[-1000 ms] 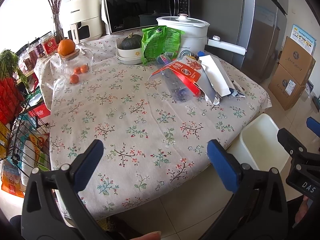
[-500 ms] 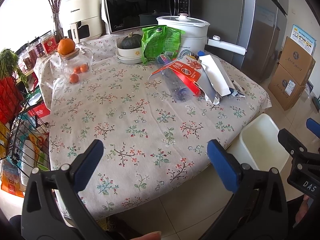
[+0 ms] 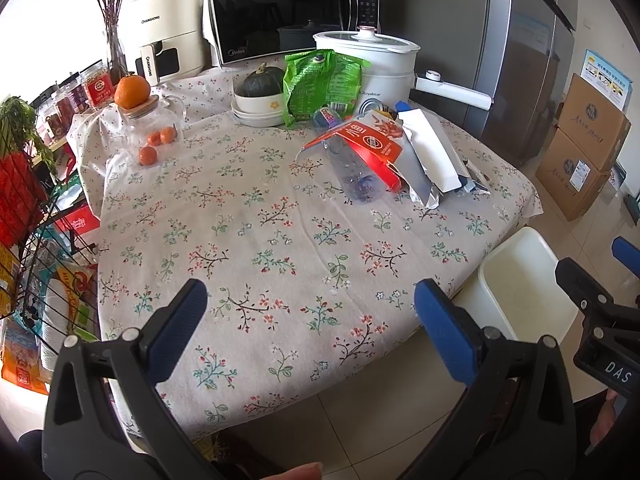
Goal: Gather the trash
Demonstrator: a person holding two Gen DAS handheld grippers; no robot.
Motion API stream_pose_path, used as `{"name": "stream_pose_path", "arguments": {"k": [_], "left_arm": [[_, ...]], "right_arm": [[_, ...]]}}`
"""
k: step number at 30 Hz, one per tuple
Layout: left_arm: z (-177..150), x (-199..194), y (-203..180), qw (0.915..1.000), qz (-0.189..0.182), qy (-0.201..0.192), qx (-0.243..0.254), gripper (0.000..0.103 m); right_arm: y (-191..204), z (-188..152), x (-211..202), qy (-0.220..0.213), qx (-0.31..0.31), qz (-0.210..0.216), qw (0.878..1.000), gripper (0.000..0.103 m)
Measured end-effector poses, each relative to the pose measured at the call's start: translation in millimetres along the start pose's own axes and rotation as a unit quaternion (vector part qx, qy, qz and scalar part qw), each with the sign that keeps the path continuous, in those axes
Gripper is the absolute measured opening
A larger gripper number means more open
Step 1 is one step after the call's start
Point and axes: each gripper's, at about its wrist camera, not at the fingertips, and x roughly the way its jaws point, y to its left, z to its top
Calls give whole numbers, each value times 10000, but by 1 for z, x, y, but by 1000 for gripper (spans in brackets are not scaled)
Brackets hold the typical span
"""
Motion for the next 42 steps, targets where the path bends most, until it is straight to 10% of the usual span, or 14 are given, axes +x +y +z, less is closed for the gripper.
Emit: {"name": "stream_pose_path", "arguments": {"k": [42], "left_arm": [[8, 6, -4, 10000, -15, 40, 35, 103]], "right_arm": [[-6, 7, -8, -173, -87, -159, 9997, 103]]}}
